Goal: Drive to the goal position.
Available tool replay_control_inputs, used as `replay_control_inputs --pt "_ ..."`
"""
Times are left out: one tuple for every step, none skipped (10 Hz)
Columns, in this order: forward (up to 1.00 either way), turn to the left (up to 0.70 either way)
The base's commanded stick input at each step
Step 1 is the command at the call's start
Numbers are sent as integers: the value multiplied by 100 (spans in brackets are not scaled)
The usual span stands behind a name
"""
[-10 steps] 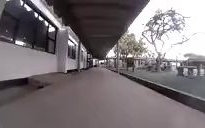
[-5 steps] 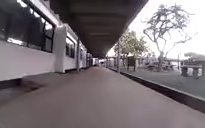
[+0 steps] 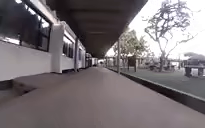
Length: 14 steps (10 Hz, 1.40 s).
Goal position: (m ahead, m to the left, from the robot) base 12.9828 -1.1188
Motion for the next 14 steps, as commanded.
replay_control_inputs --pt "70 0" --pt "70 0" --pt "70 0" --pt "70 0" --pt "70 0" --pt "70 0" --pt "70 0" --pt "70 0" --pt "70 0" --pt "70 0" --pt "70 0" --pt "70 0" --pt "70 0" --pt "70 0"
